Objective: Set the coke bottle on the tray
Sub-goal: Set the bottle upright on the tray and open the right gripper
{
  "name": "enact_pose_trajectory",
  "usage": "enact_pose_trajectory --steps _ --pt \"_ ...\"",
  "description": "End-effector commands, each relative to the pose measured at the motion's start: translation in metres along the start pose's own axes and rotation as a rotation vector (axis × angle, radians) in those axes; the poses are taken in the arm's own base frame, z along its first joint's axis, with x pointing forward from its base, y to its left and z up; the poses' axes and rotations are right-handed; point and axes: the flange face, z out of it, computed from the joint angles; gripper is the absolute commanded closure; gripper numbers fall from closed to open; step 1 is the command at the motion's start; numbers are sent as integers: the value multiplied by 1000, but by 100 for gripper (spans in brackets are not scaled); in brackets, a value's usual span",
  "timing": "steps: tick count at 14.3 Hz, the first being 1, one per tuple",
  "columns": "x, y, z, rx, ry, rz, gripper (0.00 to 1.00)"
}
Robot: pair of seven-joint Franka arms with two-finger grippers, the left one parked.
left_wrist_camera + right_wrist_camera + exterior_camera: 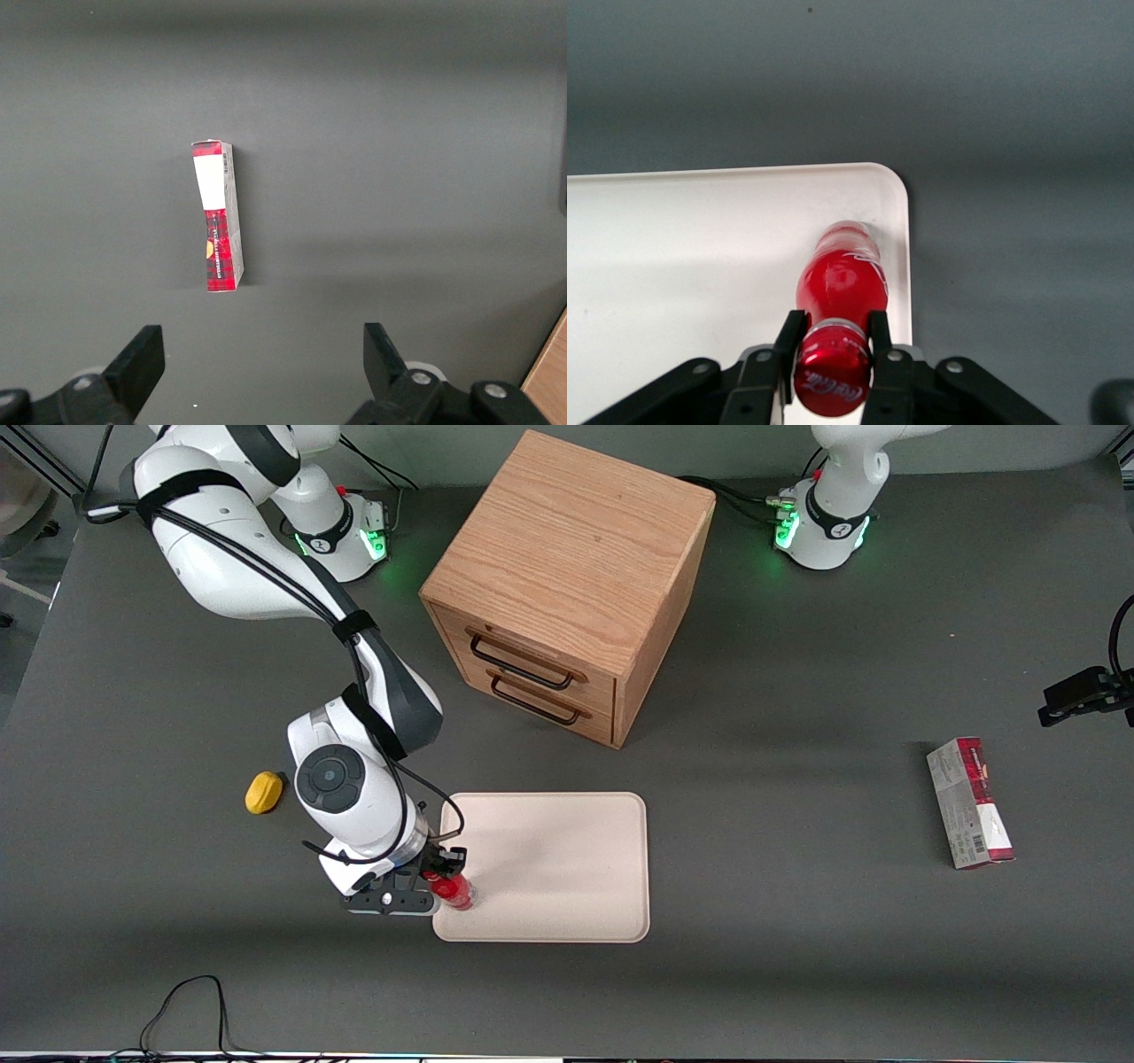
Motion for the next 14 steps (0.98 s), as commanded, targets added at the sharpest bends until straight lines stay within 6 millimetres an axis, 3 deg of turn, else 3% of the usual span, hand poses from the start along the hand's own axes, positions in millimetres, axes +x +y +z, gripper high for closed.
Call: enact_pose_trajectory --steps 1,4,7,10,14 --pt "-2 1 1 12 53 -14 0" --pt "2 3 -15 16 75 -13 0" --pt "4 5 -63 10 108 -14 0" --pt "-3 39 -112 -59 39 -35 0" --pt "-20 139 -192 -64 -105 -126 0"
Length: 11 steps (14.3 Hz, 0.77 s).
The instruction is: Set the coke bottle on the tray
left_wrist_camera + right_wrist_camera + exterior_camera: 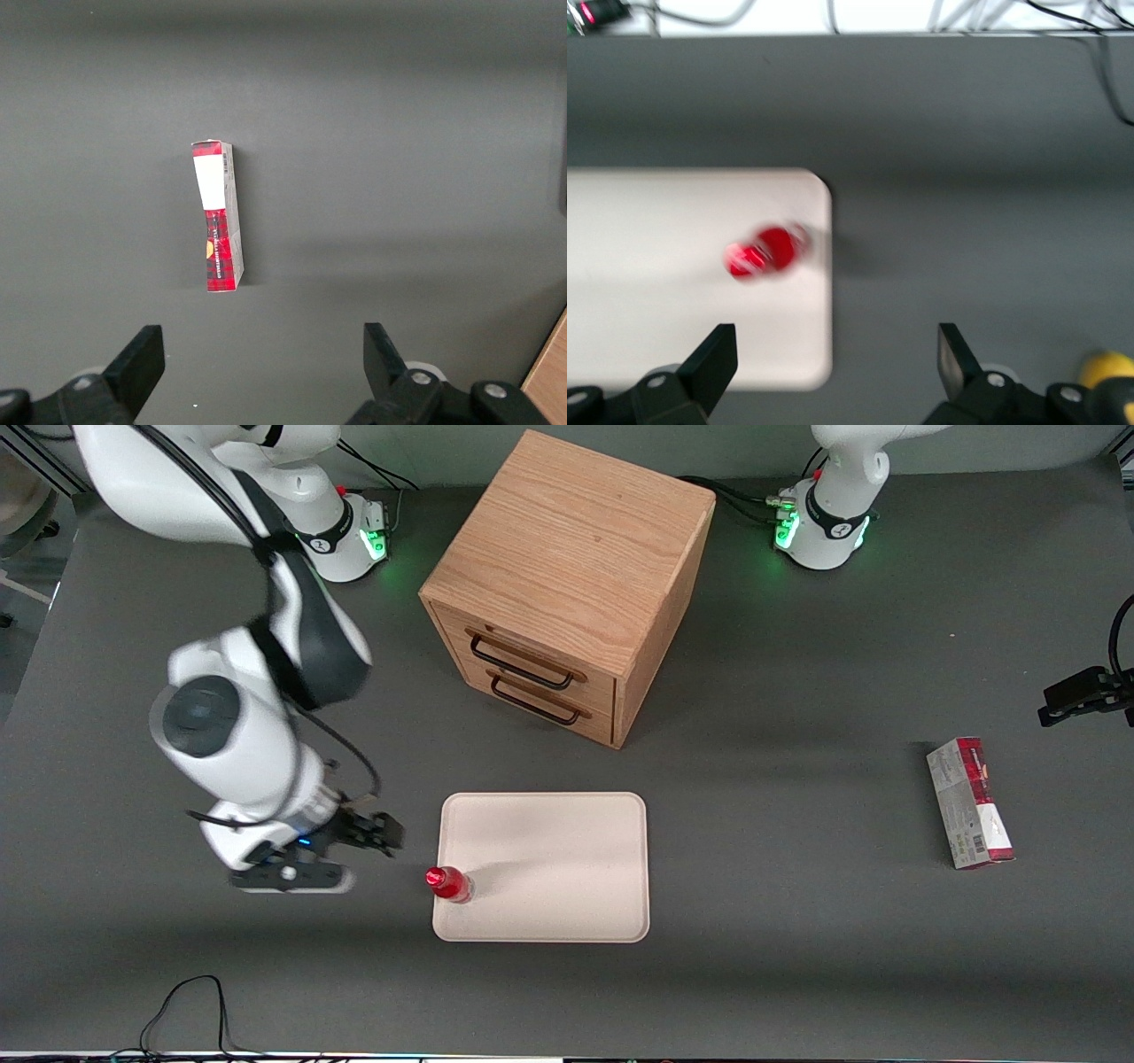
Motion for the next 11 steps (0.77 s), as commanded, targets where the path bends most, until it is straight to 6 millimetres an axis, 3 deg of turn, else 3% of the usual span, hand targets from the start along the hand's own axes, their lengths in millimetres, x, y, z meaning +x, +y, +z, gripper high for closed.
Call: enact_pose_trajectory --steps 1,3,5,8,11 --pt "-38 82 -54 6 -86 -76 0" --pt "-58 135 -98 57 -107 -49 0" --pt "-90 172 -127 78 -95 -22 0" --pt "-133 186 -150 97 -87 -11 0" --pt "-154 191 -173 106 -108 -6 0"
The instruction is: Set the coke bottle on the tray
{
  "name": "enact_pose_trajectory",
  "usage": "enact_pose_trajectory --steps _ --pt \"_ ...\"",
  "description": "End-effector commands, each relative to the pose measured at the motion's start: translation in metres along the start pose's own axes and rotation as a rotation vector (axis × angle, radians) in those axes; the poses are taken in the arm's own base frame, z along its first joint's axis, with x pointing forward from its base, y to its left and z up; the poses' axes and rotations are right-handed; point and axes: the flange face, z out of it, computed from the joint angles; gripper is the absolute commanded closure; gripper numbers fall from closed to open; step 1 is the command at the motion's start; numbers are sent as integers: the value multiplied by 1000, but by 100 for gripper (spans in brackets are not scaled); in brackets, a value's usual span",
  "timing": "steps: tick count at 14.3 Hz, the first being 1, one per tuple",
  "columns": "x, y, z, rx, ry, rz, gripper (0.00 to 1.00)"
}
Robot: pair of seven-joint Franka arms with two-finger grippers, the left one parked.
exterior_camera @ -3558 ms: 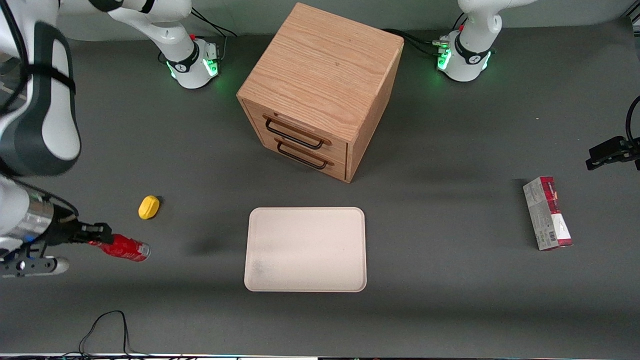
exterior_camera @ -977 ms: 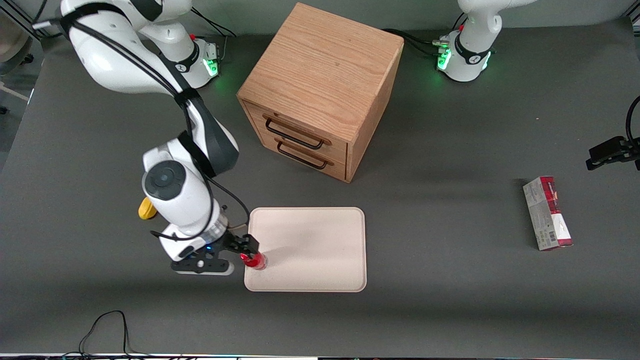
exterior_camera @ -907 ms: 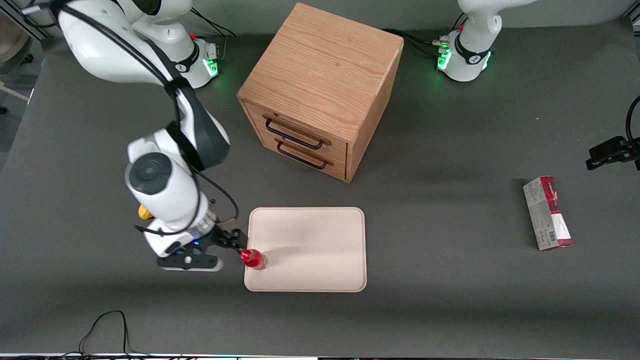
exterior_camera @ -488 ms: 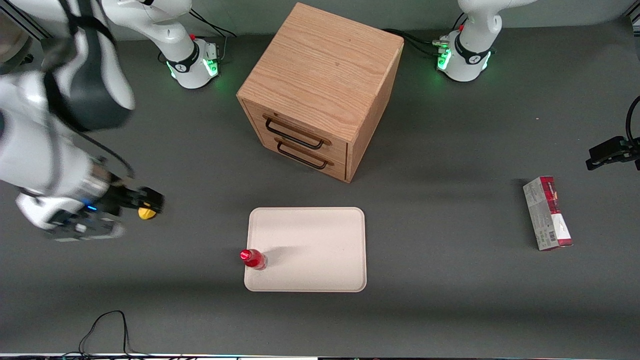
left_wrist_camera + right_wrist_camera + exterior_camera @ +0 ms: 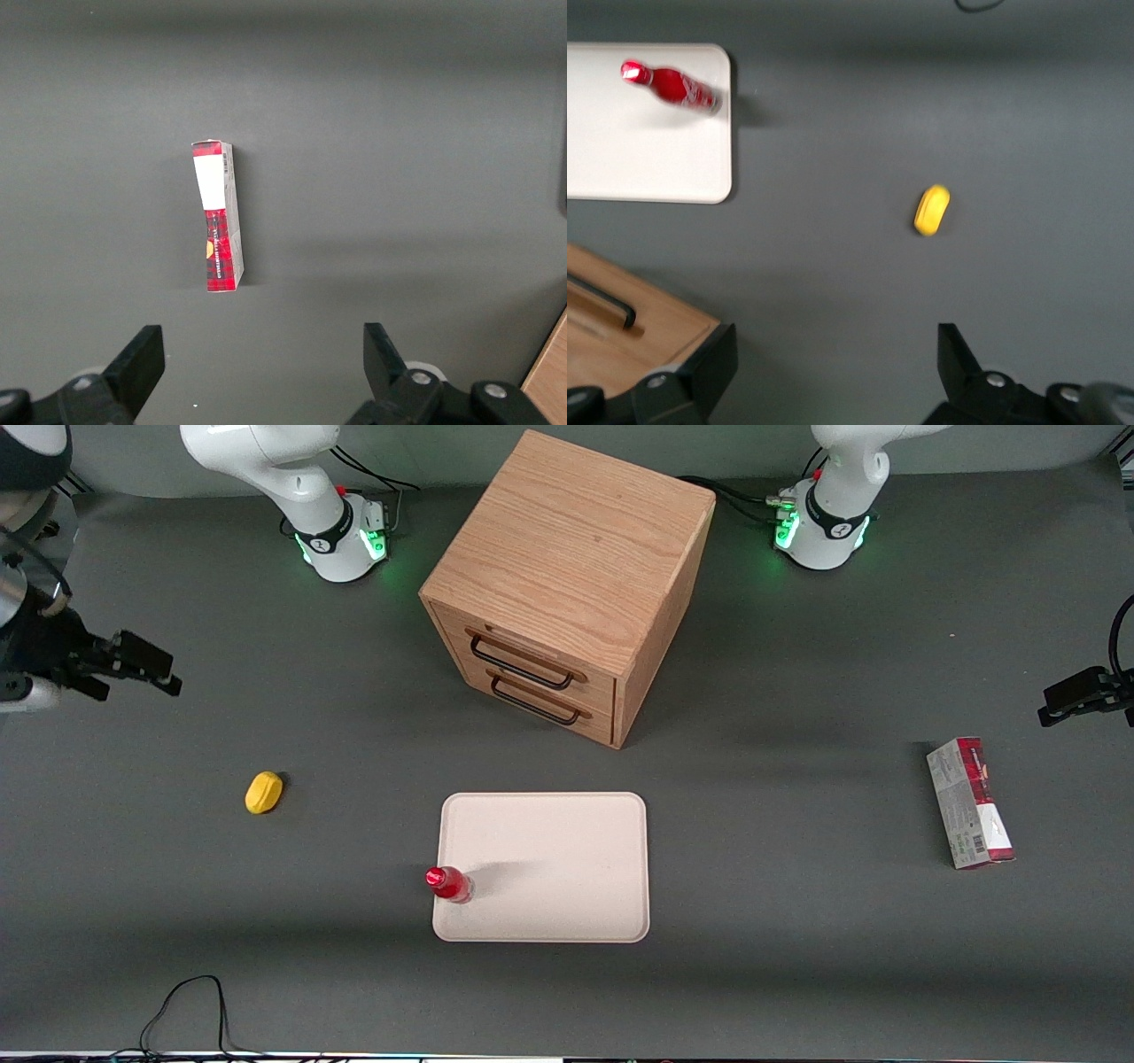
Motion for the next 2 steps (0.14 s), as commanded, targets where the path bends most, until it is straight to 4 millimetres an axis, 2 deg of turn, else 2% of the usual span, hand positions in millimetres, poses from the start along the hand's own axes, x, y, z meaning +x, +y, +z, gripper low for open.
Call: enact_pose_trajectory --steps 1,2 --pt "-20 -1 -7 21 -11 -4 0" --pt "-21 -1 -8 20 -10 -3 0"
